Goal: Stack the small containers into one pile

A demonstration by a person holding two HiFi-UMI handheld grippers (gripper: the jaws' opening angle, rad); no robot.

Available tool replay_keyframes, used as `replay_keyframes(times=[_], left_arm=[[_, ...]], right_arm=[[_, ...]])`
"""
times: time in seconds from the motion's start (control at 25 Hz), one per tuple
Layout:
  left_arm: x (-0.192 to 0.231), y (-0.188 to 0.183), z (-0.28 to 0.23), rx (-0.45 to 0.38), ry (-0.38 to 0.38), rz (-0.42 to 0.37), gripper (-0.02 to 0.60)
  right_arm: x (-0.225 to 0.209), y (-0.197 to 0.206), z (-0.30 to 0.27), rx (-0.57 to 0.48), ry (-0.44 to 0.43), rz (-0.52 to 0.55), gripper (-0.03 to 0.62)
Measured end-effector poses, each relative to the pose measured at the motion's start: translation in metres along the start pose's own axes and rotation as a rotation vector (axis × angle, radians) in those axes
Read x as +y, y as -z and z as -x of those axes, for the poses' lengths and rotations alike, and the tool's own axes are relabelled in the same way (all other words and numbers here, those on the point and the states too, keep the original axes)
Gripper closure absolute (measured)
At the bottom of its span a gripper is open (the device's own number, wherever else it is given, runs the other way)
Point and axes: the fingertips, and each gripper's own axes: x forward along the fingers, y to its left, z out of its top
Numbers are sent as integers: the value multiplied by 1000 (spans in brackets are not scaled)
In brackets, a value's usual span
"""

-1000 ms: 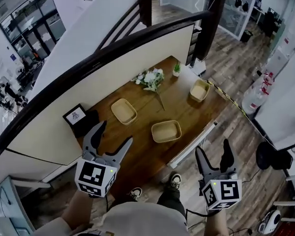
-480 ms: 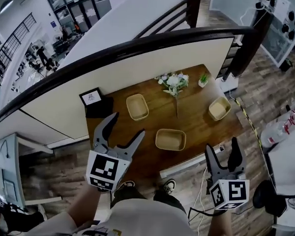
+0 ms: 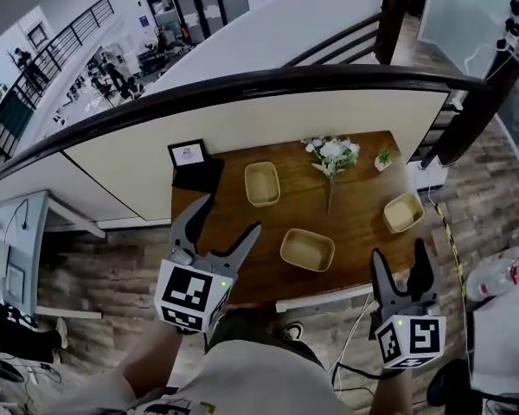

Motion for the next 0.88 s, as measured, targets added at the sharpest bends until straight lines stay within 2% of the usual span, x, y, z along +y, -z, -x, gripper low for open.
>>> replay_keyframes(times=[0.28, 0.6, 0.88], left_arm=[[0, 6, 13, 16, -14, 23, 230], [25, 21, 8, 48, 36, 75, 230], [49, 34, -11, 64, 56, 90, 232]], right_arm=[[9, -5, 0, -8, -41, 3, 232], [29, -10, -8, 3, 9, -27, 235], [46, 3, -28, 38, 26, -31, 237]])
